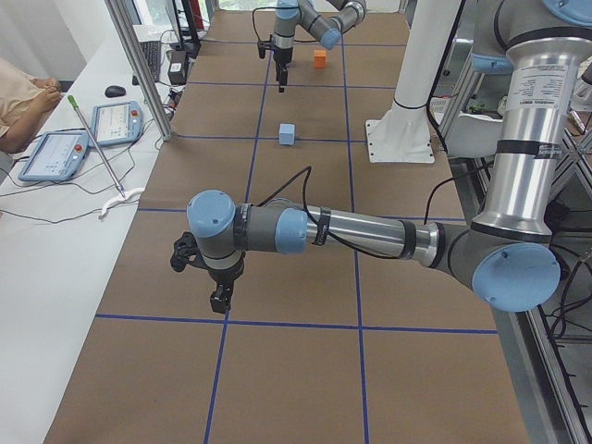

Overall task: Place blue block between orange and purple blocks
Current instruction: 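Move the right gripper over the light blue cube at center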

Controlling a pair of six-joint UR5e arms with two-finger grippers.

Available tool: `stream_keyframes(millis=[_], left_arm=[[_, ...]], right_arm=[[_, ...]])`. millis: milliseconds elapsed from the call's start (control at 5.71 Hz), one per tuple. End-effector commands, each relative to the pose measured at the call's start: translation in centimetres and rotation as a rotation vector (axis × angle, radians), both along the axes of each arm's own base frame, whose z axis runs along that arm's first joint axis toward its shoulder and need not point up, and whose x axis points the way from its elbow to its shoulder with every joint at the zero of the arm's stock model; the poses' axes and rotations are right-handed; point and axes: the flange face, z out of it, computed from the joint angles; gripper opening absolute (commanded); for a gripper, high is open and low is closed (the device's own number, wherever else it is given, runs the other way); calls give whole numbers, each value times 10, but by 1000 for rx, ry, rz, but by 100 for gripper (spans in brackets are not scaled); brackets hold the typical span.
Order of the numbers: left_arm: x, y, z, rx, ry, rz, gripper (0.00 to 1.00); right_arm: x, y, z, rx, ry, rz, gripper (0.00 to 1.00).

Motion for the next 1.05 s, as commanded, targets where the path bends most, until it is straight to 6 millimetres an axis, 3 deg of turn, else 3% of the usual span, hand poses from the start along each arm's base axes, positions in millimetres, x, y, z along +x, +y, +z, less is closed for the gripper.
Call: stream_keyframes(millis=[0, 350, 875], left_arm=[[1, 15, -5, 13, 2, -1, 100], [1, 24, -2, 10, 2, 1, 100], [3, 25, -1, 11, 2, 5, 100]], right_arm=[[-81, 12, -27, -67, 41, 78, 100], [-134, 11, -2, -73, 51, 97, 100], [-140, 14, -18, -70, 36, 113, 100]])
